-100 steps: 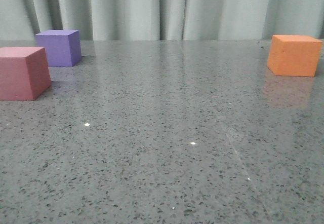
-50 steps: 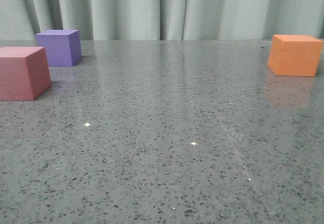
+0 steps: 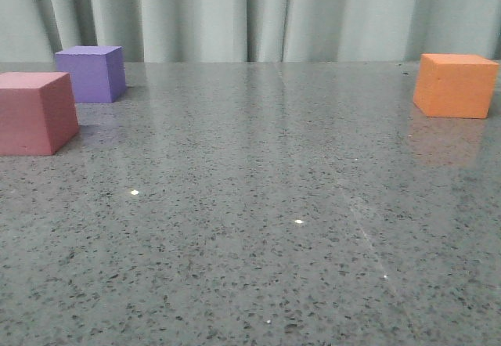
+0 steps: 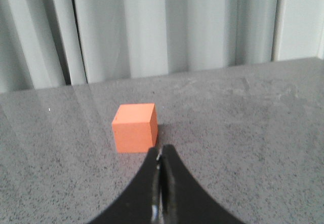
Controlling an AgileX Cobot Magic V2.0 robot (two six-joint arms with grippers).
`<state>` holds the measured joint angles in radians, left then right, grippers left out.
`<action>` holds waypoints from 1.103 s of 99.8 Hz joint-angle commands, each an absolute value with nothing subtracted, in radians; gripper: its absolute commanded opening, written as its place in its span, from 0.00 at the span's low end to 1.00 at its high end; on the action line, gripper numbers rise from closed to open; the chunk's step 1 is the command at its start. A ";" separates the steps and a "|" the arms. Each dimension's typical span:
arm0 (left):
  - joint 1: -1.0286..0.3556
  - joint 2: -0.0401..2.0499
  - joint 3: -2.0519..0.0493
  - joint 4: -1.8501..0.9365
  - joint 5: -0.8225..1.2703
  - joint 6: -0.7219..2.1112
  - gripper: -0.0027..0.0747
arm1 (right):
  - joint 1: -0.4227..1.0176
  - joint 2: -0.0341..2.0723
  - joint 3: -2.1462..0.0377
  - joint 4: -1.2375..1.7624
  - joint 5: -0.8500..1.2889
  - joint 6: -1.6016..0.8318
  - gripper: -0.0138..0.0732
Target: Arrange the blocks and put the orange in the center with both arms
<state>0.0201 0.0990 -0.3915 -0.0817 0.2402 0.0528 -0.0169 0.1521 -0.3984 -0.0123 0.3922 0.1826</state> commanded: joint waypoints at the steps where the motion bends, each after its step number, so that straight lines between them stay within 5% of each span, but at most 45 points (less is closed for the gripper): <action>1: 0.017 0.190 -0.495 -0.090 0.214 0.052 0.01 | -0.023 0.242 -0.504 -0.012 0.415 0.177 0.02; 51: 0.017 0.534 -0.688 -0.093 0.284 0.052 0.05 | -0.023 0.509 -0.657 -0.009 0.522 0.177 0.05; 60: 0.017 0.536 -0.688 -0.093 0.286 0.052 0.22 | -0.023 0.510 -0.657 -0.009 0.527 0.177 0.17; 73: 0.017 0.536 -0.688 -0.095 0.280 0.052 0.67 | -0.023 0.510 -0.657 -0.009 0.527 0.177 0.48; 79: 0.017 0.536 -0.688 -0.095 0.277 0.052 0.85 | -0.023 0.510 -0.657 -0.009 0.529 0.177 0.67; 80: 0.017 0.536 -0.688 -0.095 0.277 0.052 0.96 | -0.023 0.510 -0.657 -0.009 0.531 0.177 0.87; 110: 0.017 0.536 -0.688 -0.095 0.277 0.052 0.82 | -0.023 0.510 -0.652 -0.009 0.528 0.176 0.81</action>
